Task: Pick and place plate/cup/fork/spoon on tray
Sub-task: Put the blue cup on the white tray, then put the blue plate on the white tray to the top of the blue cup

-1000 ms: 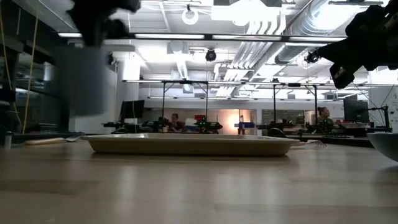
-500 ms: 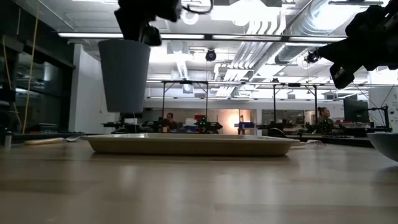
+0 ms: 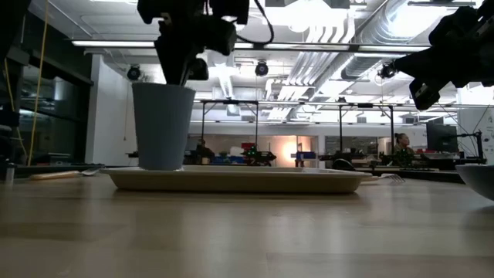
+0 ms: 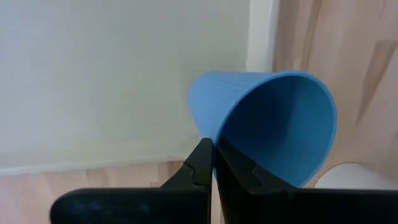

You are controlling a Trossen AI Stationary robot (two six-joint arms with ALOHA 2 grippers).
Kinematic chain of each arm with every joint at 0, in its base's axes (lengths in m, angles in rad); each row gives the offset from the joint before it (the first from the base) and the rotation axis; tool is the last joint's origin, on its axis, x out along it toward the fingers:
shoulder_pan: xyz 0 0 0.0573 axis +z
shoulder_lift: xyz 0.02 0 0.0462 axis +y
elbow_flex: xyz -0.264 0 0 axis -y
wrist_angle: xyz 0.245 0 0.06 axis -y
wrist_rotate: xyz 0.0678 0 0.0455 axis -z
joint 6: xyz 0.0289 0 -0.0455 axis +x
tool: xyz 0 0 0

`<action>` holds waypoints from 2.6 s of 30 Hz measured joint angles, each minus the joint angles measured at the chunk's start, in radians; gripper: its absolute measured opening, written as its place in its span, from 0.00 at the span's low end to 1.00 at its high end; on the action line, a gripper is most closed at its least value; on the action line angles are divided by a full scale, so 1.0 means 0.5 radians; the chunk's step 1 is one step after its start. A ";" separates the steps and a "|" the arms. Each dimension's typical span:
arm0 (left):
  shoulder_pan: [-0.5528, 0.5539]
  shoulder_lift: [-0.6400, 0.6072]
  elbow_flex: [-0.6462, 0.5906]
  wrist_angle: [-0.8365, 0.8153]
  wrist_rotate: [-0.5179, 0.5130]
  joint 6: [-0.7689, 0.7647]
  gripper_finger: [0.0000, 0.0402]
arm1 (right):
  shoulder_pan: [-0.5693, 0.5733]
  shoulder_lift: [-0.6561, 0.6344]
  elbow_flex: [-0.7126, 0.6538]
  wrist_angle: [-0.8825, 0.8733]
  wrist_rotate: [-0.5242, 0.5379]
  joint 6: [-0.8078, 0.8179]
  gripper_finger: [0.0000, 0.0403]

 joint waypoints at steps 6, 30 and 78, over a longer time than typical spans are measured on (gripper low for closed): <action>0.031 -0.005 -0.095 0.045 0.015 -0.009 0.00 | 0.000 0.000 0.000 0.000 0.000 0.000 0.00; 0.030 -0.005 -0.104 0.065 0.016 -0.016 0.01 | -0.001 0.000 0.000 0.000 -0.001 0.000 0.00; 0.267 -1.669 -1.441 3.107 -0.154 -1.015 0.47 | -0.001 0.007 -0.005 0.524 0.222 0.271 0.00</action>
